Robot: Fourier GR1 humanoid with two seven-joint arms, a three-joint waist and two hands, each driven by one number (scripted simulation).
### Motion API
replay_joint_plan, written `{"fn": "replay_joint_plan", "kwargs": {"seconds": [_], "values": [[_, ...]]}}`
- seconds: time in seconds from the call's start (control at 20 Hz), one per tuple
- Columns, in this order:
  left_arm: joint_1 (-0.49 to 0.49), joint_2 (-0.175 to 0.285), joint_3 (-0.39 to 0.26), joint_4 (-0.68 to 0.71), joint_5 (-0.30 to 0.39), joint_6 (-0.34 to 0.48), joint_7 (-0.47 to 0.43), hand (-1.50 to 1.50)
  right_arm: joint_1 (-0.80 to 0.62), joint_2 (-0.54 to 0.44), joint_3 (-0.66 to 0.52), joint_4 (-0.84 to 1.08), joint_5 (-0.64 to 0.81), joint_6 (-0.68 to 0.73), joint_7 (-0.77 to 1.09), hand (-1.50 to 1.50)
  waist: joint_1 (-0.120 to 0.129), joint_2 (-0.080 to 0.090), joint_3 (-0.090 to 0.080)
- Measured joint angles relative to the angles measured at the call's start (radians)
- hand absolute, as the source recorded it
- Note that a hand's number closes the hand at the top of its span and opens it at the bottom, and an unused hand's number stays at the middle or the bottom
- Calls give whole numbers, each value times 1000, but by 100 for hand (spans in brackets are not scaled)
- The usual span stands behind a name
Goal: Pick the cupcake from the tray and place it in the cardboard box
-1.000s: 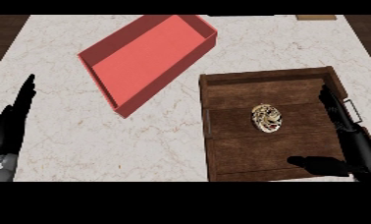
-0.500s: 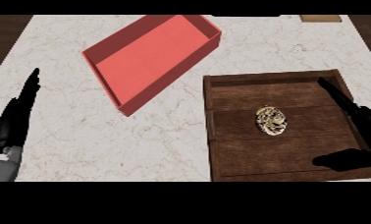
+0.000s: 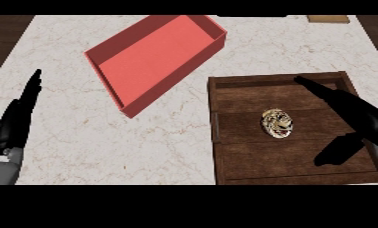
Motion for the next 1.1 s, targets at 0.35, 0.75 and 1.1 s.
{"fn": "replay_joint_plan", "kwargs": {"seconds": [0.35, 0.75, 1.1], "values": [[31, -37, 25, -40, -48, -5, 13, 0, -101, 94, 13, 91, 86, 99, 79, -150, -2, -1, 1], [27, -68, 104, -27, -94, -70, 11, 0, -121, 206, -31, 132, 195, 164, 75, -150, -8, -1, 1], [25, -108, 139, -26, -143, -91, 15, 0, -110, 286, -71, 84, 220, 216, 75, -150, -9, -2, 1]]}}
